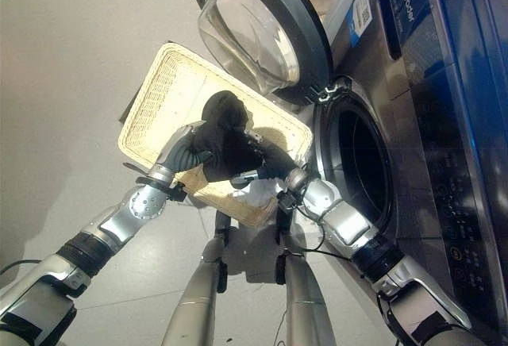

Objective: Put the clothes into the washing machine.

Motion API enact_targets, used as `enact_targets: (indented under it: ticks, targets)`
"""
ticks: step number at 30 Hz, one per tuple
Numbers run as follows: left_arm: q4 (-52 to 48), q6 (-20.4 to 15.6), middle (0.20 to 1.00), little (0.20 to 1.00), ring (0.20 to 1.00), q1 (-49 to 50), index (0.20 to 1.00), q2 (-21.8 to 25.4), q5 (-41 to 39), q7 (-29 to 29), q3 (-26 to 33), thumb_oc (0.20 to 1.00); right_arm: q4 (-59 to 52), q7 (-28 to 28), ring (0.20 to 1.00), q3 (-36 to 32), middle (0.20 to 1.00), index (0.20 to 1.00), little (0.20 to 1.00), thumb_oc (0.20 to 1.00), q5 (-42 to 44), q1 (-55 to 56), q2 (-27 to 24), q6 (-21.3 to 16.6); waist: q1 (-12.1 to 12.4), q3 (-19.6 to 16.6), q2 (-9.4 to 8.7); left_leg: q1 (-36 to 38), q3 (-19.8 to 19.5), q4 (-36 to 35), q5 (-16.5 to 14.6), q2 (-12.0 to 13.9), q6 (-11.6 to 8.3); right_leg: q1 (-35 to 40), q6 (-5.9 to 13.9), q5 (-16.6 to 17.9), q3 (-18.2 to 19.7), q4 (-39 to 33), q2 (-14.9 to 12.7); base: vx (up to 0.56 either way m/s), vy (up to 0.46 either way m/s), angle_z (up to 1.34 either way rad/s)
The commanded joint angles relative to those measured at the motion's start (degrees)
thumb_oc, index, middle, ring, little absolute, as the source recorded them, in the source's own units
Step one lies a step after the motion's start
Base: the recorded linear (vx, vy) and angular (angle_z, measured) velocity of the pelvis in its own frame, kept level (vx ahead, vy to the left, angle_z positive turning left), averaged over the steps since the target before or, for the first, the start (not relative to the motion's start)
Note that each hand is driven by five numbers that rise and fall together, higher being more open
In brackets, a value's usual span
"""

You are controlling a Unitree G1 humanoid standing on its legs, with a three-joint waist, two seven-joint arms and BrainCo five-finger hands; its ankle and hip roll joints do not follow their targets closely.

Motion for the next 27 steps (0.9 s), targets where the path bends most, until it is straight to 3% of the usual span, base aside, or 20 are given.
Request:
enact_targets:
  ticks: [1,8,13,14,16,17,21,27]
  targets:
    - [-9.7,-5.2,0.2,0.2,0.2,-2.4,0.2,-2.2,2.4,1.1,1.0,0.2,-5.6,3.1,1.0,2.9,1.0,1.0,1.0,1.0,7.2,-0.3,1.4,1.3,-1.4,-0.6,2.59,0.7,5.0,-1.6,-1.0,-4.2,2.68,2.7,4.14,-3.7,-2.5,-0.5,1.3,-0.01,0.005,-0.04]
    - [-12.2,-5.5,0.2,0.2,0.2,-1.0,0.2,-2.8,-0.3,-0.3,0.5,0.2,-6.0,4.0,1.0,2.9,1.0,1.0,1.0,1.0,17.3,2.4,3.5,1.2,-1.5,-0.6,2.57,0.1,5.0,-2.6,-0.4,-4.3,2.75,2.1,4.42,-2.5,-2.4,-1.9,1.3,0.0,0.0,0.0]
    - [-13.0,-6.3,0.2,0.2,0.2,0.7,0.2,-3.1,-4.8,-0.1,0.7,0.2,-7.5,0.6,1.0,2.2,1.0,1.0,1.0,1.0,18.1,3.7,4.1,-4.1,-1.8,-0.6,2.3,-0.2,5.3,-3.1,-0.2,-4.5,2.81,1.9,4.66,-1.5,-2.2,-3.2,1.2,0.0,0.004,-0.01]
    - [-14.1,-7.8,0.2,0.2,0.2,3.2,0.2,-3.7,-8.1,0.6,1.7,0.2,-8.3,-4.3,1.0,1.0,1.0,1.0,1.0,1.0,14.5,5.1,4.2,-9.4,-2.0,-0.6,2.28,0.0,5.5,-3.7,-0.2,-4.6,2.89,1.9,4.77,-1.3,-1.9,-3.8,1.3,-0.02,0.028,-0.05]
    - [-14.5,-8.3,0.2,0.2,0.2,4.1,0.2,-4.0,-9.3,0.7,2.3,0.2,-8.7,-6.6,1.0,0.3,1.0,1.0,1.0,1.0,11.8,5.4,3.9,-11.3,-2.1,-0.6,2.34,-0.4,5.6,-3.9,0.0,-4.6,2.92,1.5,4.81,-0.9,-1.7,-4.0,1.4,-0.02,0.032,-0.02]
    - [-15.2,-9.5,0.2,0.2,0.2,6.1,0.2,-4.9,-10.8,1.0,3.1,0.2,-9.4,-10.5,1.0,-0.6,1.0,1.0,1.0,1.0,6.9,6.6,3.8,-12.6,-2.3,-0.6,2.46,-0.2,5.6,-4.2,-0.1,-4.6,2.97,1.6,4.9,-1.1,-1.4,-4.0,1.5,-0.02,0.049,-0.02]
    - [-18.2,-12.2,0.2,0.2,0.2,10.6,0.2,-7.4,-16.0,-1.9,5.2,0.2,-9.5,-16.6,1.0,-3.1,1.0,1.0,1.0,1.0,0.0,9.5,3.0,-12.1,-2.7,-0.6,2.7,-0.1,5.7,-4.6,-0.2,-4.8,3.23,1.4,5.1,-0.8,-0.9,-4.3,1.5,0.0,0.038,-0.08]
    - [-21.5,-14.3,0.2,0.2,0.2,12.7,0.2,-8.8,-20.4,-9.1,5.2,0.2,-7.5,-16.6,1.0,-4.9,1.0,1.0,1.0,1.0,2.3,11.6,2.7,-12.3,-2.7,-0.6,2.89,0.0,5.5,-4.6,-0.4,-5.0,3.44,1.6,5.25,-0.6,-0.6,-4.4,1.3,0.0,0.004,-0.02]
